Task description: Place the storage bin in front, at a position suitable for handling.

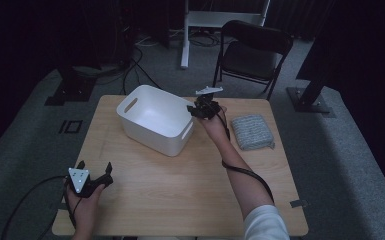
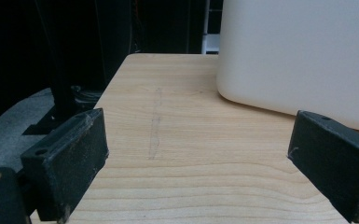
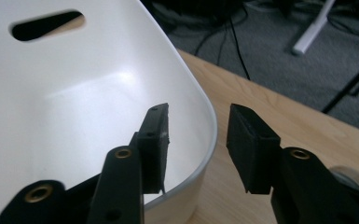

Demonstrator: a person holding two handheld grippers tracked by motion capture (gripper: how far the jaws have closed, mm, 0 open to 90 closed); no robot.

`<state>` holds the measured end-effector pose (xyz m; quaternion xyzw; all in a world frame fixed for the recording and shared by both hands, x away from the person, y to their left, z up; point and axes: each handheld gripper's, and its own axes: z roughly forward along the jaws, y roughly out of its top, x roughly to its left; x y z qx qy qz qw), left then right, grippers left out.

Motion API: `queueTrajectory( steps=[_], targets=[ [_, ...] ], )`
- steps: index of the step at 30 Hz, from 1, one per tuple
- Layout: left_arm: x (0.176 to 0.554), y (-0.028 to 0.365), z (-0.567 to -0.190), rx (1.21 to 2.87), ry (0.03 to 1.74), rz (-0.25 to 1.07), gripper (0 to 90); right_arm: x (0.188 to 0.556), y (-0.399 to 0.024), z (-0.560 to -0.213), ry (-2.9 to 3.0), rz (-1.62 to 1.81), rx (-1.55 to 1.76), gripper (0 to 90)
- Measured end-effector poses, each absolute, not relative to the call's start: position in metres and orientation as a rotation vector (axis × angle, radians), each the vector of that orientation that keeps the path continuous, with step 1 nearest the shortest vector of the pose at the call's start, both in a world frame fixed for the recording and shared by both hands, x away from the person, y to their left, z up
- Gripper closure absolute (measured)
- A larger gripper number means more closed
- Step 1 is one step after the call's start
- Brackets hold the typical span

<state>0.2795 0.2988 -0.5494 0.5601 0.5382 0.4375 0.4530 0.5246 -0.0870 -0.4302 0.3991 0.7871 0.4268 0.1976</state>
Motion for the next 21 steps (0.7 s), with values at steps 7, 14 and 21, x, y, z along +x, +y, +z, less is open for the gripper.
queueTrajectory(
  steps=[7,14,21],
  targets=[
    [0.279,0.299,-0.549,1.385,1.327,1.08,4.5,0.531,-0.077,-0.432,2.214,1.16,1.132,64.8],
    [0.279,0.299,-0.55,1.374,1.331,1.075,4.5,0.535,-0.074,-0.434,2.214,1.114,1.149,78.6],
    [0.279,0.299,-0.55,1.372,1.334,1.077,4.5,0.537,-0.076,-0.432,2.258,1.09,1.138,80.2]
  ],
)
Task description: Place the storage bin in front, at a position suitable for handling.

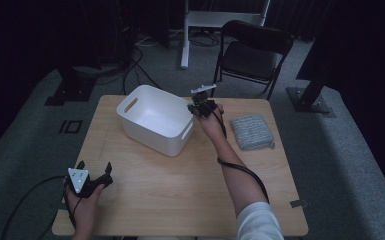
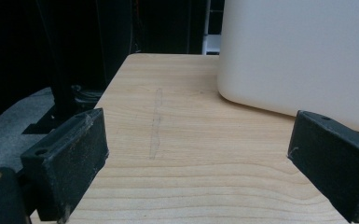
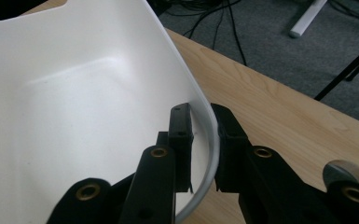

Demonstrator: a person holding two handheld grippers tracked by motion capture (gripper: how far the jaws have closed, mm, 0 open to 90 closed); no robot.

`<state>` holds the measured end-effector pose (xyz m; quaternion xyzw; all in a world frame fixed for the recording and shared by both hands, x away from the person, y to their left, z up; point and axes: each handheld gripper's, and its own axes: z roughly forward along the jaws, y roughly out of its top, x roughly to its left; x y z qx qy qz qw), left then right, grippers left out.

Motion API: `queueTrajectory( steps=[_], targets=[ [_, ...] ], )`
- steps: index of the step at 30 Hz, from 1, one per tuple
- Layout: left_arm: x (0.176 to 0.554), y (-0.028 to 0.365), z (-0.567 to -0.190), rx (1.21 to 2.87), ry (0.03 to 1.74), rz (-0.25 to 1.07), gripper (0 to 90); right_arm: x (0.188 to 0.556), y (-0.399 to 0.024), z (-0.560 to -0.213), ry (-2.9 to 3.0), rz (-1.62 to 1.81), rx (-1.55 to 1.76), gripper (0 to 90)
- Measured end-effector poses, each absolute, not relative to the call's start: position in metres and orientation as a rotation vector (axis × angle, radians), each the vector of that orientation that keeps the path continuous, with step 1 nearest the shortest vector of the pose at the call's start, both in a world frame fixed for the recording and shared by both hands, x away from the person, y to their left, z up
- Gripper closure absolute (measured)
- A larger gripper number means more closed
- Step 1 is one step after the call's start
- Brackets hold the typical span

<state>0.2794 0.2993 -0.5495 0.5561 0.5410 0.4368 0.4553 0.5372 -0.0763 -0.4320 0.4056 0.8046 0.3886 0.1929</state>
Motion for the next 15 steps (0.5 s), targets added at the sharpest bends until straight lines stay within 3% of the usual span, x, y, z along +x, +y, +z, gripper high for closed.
queueTrajectory(
  steps=[15],
  targets=[
    [0.2792,0.2991,-0.5494,1.376,1.335,1.077,4.6,0.5277,-0.0852,-0.4307,2.284,1.111,1.149,81.7]
  ],
)
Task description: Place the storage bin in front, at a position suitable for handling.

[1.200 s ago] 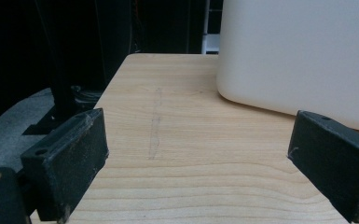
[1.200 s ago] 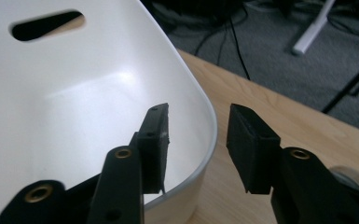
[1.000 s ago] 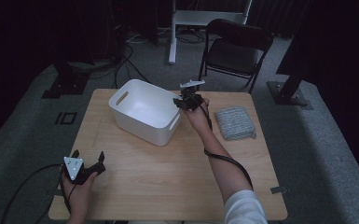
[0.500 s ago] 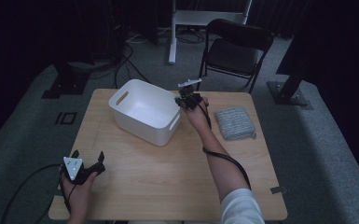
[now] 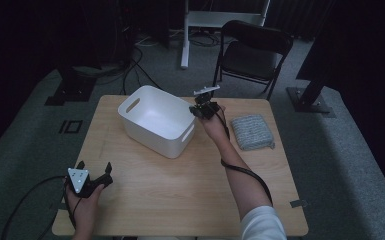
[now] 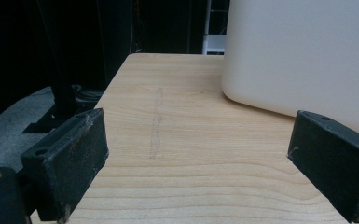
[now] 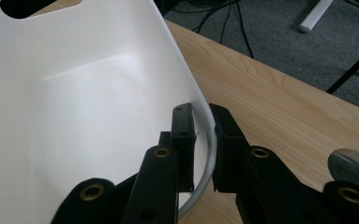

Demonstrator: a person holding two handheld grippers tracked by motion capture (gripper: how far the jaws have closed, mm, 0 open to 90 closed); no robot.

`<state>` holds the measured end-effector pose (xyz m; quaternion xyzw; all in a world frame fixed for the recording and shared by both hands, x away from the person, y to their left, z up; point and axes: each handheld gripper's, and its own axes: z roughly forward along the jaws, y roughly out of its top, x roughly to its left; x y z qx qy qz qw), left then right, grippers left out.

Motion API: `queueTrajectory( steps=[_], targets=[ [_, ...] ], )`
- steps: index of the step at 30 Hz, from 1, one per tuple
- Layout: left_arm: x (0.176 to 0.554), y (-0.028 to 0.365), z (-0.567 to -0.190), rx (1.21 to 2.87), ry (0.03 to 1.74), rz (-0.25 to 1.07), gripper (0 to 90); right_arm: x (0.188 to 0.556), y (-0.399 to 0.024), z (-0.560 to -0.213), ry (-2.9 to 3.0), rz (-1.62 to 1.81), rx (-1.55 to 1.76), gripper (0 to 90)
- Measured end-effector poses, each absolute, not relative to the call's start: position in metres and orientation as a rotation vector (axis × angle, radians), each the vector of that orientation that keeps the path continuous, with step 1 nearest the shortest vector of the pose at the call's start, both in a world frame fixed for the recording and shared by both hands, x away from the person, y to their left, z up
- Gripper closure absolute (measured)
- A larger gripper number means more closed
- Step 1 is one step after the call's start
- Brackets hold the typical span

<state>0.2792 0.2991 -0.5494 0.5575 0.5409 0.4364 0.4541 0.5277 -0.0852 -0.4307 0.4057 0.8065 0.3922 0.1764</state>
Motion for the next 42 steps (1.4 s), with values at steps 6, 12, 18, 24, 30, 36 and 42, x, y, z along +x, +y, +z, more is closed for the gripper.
queueTrajectory(
  steps=[6,12,18,24,30,36,42],
  targets=[
    [0.279,0.298,-0.549,1.383,1.334,1.081,4.5,0.522,-0.089,-0.43,2.29,1.1,1.141,81.9],
    [0.279,0.299,-0.549,1.376,1.339,1.079,4.5,0.517,-0.092,-0.431,2.29,1.102,1.14,81.9],
    [0.279,0.299,-0.549,1.373,1.339,1.076,4.6,0.512,-0.097,-0.431,2.301,1.117,1.145,82.0],
    [0.279,0.297,-0.549,1.386,1.334,1.084,4.6,0.506,-0.1,-0.431,2.304,1.119,1.14,82.0],
    [0.279,0.298,-0.549,1.377,1.341,1.076,4.6,0.5,-0.103,-0.431,2.312,1.107,1.131,82.0],
    [0.279,0.298,-0.549,1.379,1.339,1.079,4.6,0.493,-0.107,-0.431,2.318,1.117,1.123,82.0],
    [0.279,0.298,-0.549,1.377,1.341,1.076,4.6,0.486,-0.111,-0.43,2.334,1.1,1.101,82.0]
  ],
)
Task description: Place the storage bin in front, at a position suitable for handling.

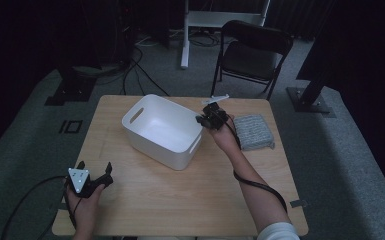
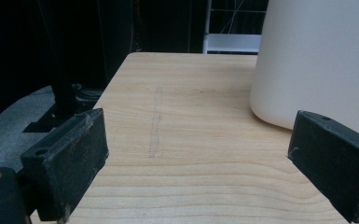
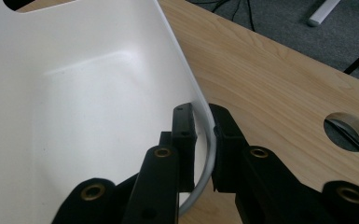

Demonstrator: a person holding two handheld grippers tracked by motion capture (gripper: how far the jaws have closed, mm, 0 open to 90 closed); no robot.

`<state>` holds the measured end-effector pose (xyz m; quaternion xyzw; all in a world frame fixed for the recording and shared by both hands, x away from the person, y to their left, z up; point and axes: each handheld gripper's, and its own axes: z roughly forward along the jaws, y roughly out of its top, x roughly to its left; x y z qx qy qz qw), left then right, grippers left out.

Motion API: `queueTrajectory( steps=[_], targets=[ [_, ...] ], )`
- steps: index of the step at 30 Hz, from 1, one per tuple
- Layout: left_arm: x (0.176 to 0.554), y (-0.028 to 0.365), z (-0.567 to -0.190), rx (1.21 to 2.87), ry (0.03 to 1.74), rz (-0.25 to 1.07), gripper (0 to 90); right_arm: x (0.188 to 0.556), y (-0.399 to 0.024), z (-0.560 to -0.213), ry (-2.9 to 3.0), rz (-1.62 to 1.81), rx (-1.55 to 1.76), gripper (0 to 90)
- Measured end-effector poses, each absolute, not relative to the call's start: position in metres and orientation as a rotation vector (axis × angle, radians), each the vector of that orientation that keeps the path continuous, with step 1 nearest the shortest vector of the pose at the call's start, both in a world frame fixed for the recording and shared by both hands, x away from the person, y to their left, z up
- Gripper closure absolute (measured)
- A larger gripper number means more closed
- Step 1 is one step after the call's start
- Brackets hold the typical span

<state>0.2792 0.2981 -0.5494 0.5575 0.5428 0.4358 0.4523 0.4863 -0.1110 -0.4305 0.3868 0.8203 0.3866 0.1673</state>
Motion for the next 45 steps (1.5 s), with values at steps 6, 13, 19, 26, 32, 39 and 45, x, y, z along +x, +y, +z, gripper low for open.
queueTrajectory(
  steps=[6,13,19,26,32,39,45],
  targets=[
    [0.279,0.298,-0.549,1.382,1.339,1.079,4.6,0.48,-0.117,-0.431,2.341,1.103,1.094,82.1],
    [0.279,0.298,-0.549,1.38,1.34,1.077,4.6,0.471,-0.122,-0.431,2.349,1.097,1.083,82.0],
    [0.279,0.298,-0.549,1.381,1.339,1.076,4.6,0.463,-0.128,-0.431,2.355,1.104,1.078,82.1],
    [0.279,0.298,-0.549,1.378,1.341,1.076,4.5,0.453,-0.135,-0.432,2.365,1.117,1.073,81.9],
    [0.279,0.298,-0.549,1.378,1.34,1.076,4.6,0.445,-0.141,-0.432,2.374,1.124,1.065,82.0],
    [0.279,0.299,-0.549,1.368,1.348,1.074,4.6,0.436,-0.146,-0.433,2.376,1.13,1.048,81.9],
    [0.279,0.299,-0.549,1.368,1.346,1.076,4.6,0.43,-0.15,-0.432,2.398,1.11,1.028,81.9]
  ],
)
